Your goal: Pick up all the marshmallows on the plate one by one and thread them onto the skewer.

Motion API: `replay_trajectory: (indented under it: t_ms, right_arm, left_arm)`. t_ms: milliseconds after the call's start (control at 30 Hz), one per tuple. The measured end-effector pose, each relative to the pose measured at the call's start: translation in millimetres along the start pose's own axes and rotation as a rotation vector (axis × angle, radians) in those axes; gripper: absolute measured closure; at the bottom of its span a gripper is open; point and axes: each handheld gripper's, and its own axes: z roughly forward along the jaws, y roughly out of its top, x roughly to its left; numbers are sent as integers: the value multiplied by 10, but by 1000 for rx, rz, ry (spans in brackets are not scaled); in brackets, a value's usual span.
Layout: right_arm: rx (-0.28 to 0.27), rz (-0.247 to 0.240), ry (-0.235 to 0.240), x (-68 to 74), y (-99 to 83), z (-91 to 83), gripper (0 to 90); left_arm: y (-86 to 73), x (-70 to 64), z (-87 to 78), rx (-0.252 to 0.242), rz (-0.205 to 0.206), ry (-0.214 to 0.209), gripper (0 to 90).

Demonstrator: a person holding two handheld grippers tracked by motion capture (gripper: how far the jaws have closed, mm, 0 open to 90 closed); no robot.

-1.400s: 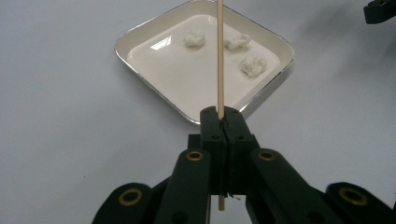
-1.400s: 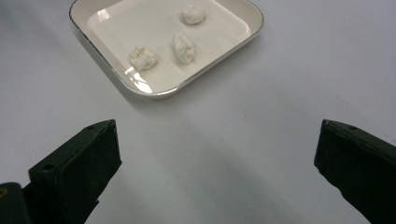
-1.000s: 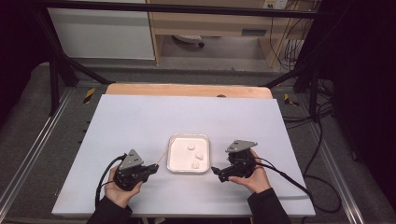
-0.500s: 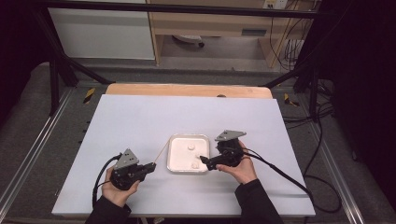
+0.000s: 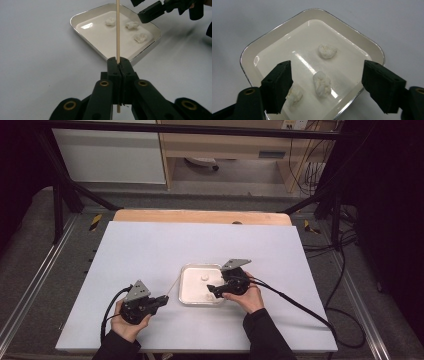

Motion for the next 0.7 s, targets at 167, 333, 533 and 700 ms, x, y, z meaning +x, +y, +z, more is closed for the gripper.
replay_trajectory:
  t_ms: [167, 333, 533, 700]
  right_arm:
    - [15, 25, 29, -15, -9, 53, 356]
    - [37, 38, 42, -24, -32, 105, 392]
    - [57, 18, 38, -21, -62, 141, 475]
    - [68, -6, 27, -16, -78, 155, 539]
  left_arm:
    - [0, -12, 9, 1, 1, -8, 884]
    - [0, -16, 13, 2, 2, -8, 884]
    - [-4, -22, 23, 6, 3, -7, 884]
    - [-6, -26, 31, 12, 7, -11, 884]
